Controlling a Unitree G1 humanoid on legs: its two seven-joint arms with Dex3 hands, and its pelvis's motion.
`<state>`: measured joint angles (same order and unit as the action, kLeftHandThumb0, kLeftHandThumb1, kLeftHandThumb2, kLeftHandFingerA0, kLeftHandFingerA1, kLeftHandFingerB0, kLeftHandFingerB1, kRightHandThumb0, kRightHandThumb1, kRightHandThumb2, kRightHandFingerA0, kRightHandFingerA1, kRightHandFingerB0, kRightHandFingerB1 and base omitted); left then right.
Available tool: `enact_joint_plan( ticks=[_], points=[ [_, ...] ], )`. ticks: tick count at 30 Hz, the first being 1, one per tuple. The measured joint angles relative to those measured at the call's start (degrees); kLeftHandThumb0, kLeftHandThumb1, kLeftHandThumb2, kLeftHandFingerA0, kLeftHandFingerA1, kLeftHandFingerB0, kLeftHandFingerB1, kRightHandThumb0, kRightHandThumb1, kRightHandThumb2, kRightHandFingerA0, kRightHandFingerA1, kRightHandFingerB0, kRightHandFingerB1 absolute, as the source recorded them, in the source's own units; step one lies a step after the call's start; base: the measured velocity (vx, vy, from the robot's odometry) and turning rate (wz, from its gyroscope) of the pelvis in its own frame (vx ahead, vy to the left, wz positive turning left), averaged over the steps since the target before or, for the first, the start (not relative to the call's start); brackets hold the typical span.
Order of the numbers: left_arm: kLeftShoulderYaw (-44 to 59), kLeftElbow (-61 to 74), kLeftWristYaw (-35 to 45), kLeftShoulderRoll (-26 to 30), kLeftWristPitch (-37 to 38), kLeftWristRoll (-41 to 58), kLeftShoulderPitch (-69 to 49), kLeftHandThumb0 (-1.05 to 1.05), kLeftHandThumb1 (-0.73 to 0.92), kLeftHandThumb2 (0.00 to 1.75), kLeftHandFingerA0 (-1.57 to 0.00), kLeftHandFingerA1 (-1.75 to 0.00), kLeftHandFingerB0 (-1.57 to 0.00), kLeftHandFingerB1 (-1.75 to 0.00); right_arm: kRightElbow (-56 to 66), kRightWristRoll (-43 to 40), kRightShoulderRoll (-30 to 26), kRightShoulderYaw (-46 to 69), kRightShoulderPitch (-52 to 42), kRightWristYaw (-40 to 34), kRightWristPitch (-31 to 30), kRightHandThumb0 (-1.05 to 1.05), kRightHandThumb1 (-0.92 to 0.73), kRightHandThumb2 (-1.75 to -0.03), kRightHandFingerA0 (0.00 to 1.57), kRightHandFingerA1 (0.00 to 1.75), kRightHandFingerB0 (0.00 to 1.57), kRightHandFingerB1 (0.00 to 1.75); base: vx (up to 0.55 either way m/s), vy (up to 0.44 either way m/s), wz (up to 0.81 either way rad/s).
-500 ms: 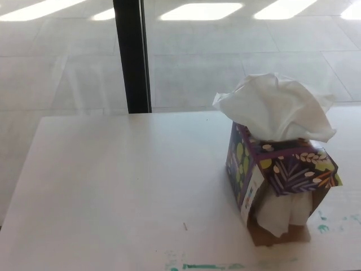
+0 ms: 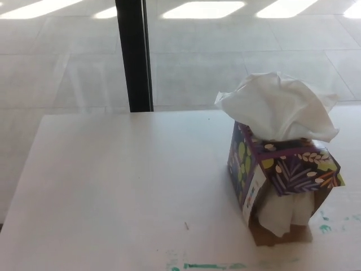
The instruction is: The robot uses its right hand to pull out a tissue from the tissue box kept in the middle of the desk and put it on the right side
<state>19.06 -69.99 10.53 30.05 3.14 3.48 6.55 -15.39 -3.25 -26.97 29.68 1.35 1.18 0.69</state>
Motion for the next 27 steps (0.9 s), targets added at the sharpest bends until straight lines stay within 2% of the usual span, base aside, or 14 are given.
enact_joint_plan(
  ticks=[3,5,6,8,9,10,11,14,17,18,20,21,22,27],
  points=[
    [0.1,0.0,0.1,0.0,0.0,0.1,0.1,-0.76,0.74,1.12,-0.68,-0.68,-0.4,-0.57,4.1,0.7,-2.1,-1.9,6.3,0.0,-1.8,-0.57,-0.53,-0.86,0.55,0.74,0.27,0.49,0.0,0.0,0.0],
    [0.1,0.0,0.1,0.0,0.0,0.1,0.1,-0.77,0.75,1.13,-0.69,-0.69,-0.41,-0.58,6.1,1.1,-3.3,-3.4,10.9,0.0,-3.1,-0.54,-0.66,-0.6,0.54,0.7,0.32,0.36,0.0,0.0,0.0],
    [0.0,0.0,0.1,0.0,0.0,0.1,0.1,-0.8,0.92,0.73,-0.72,-0.6,-0.43,-0.47,6.9,1.3,-4.0,-4.5,13.6,0.1,-3.9,-0.61,-0.54,-0.88,0.54,0.73,0.27,0.49,0.0,0.0,0.0],
    [0.0,0.0,0.1,0.0,0.0,0.0,0.1,-0.8,0.92,0.74,-0.69,-0.59,-0.41,-0.47,7.6,1.8,-4.9,-6.3,17.5,0.3,-4.8,-0.63,-0.66,-0.6,0.66,0.72,0.33,0.35,0.0,0.0,0.0],
    [0.0,0.0,0.1,0.0,0.0,0.0,0.1,-0.81,0.92,0.73,-0.68,-0.59,-0.41,-0.46,7.7,2.0,-5.3,-7.3,19.7,0.4,-5.2,-0.66,-0.53,-0.89,0.63,0.74,0.28,0.48,0.0,0.0,0.0],
    [0.0,0.0,0.1,0.0,0.0,0.1,0.1,-0.81,0.92,0.73,-0.68,-0.59,-0.41,-0.46,7.8,2.3,-5.5,-8.4,21.8,0.5,-5.7,-0.66,-0.53,-0.89,0.63,0.74,0.28,0.48,0.0,0.0,0.0],
    [0.1,0.0,0.1,0.0,0.0,0.1,0.1,-0.79,0.92,0.71,-0.7,-0.58,-0.44,-0.47,7.9,2.7,-5.7,-9.9,24.3,0.7,-6.3,-0.64,-0.66,-0.6,0.55,0.61,0.29,0.31,0.0,0.0,0.0],
    [0.1,0.0,0.2,0.0,0.0,0.1,0.1,-0.8,0.92,0.72,-0.7,-0.6,-0.42,-0.46,7.9,3.7,-6.4,-14.3,30.6,1.6,-8.2,-0.7,-0.55,-0.88,0.4,0.62,0.18,0.43,0.0,0.0,0.0],
    [0.1,-0.1,0.4,0.0,0.0,0.1,-0.1,-0.82,0.92,0.73,-0.69,-0.58,-0.42,-0.46,7.4,5.3,-7.1,-20.3,37.1,3.5,-10.1,-0.69,-0.67,-0.6,0.16,0.48,0.18,0.27,0.0,0.0,0.0],
    [0.1,-0.1,0.5,0.0,0.0,0.1,-0.1,-0.84,0.92,0.7,-0.7,-0.61,-0.44,-0.48,6.8,5.7,-7.1,-22.0,38.9,4.0,-10.5,-0.76,-0.53,-0.89,0.05,0.49,0.07,0.42,0.0,0.0,0.0],
    [0.2,-0.2,0.5,0.0,0.0,0.1,-0.3,-0.82,0.92,0.7,-0.71,-0.63,-0.44,-0.49,5.0,6.9,-7.2,-26.4,43.0,5.6,-11.4,-0.78,-0.53,-0.91,0.03,0.45,0.08,0.38,0.0,0.0,0.0],
    [0.3,-0.2,0.6,0.0,0.0,0.1,-0.3,-0.83,0.92,0.7,-0.7,-0.62,-0.43,-0.48,3.7,7.6,-7.1,-28.5,45.0,6.2,-11.7,-0.79,-0.7,-0.61,0.03,0.44,0.12,0.3,0.0,0.0,0.0],
    [0.4,-0.2,0.6,0.0,0.0,0.2,-0.4,-0.82,0.92,0.69,-0.71,-0.62,-0.43,-0.47,2.0,8.4,-7.1,-30.9,47.3,7.0,-12.1,-0.9,-0.61,-0.98,0.03,0.34,0.11,0.3,0.0,0.0,0.0],
    [1.1,-0.1,0.9,0.0,0.0,0.4,-1.0,-0.83,0.92,0.72,-0.69,-0.61,-0.45,-0.47,-5.9,11.8,-7.1,-39.7,54.7,10.9,-12.8,-1.0,-0.77,-1.13,0.01,0.17,0.11,0.08,0.0,0.0,0.0]
  ],
)
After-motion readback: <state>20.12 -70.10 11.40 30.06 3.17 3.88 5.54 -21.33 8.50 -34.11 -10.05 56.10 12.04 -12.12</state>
